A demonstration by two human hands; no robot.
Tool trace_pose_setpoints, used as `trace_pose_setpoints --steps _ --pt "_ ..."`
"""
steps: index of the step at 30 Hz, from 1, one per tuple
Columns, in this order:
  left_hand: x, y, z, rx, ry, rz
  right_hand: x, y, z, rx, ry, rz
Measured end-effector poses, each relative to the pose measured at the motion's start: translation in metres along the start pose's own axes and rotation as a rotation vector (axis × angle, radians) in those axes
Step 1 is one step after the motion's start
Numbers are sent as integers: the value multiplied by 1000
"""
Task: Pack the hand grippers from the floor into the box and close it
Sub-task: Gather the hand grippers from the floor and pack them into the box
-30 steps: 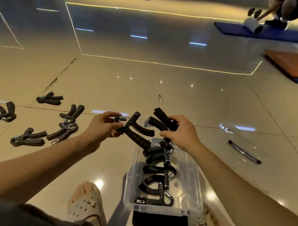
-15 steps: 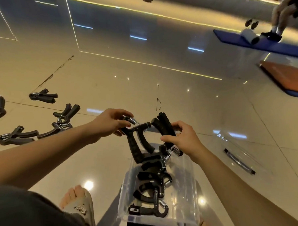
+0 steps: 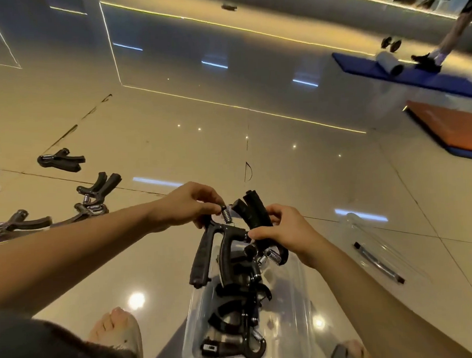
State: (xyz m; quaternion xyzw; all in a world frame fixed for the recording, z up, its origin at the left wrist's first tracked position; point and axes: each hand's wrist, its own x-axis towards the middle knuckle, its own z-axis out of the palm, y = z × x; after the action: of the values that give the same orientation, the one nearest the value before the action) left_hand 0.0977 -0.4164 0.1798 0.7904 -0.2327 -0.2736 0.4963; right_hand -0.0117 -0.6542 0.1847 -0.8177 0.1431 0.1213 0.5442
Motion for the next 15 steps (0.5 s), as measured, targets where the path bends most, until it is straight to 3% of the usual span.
trace_pose_setpoints --steps 7,15 --pt "2 -33 2 109 -53 -5 11 19 31 -1 -109 110" --pt "5 -63 15 44 0 -75 12 47 68 186 -52 308"
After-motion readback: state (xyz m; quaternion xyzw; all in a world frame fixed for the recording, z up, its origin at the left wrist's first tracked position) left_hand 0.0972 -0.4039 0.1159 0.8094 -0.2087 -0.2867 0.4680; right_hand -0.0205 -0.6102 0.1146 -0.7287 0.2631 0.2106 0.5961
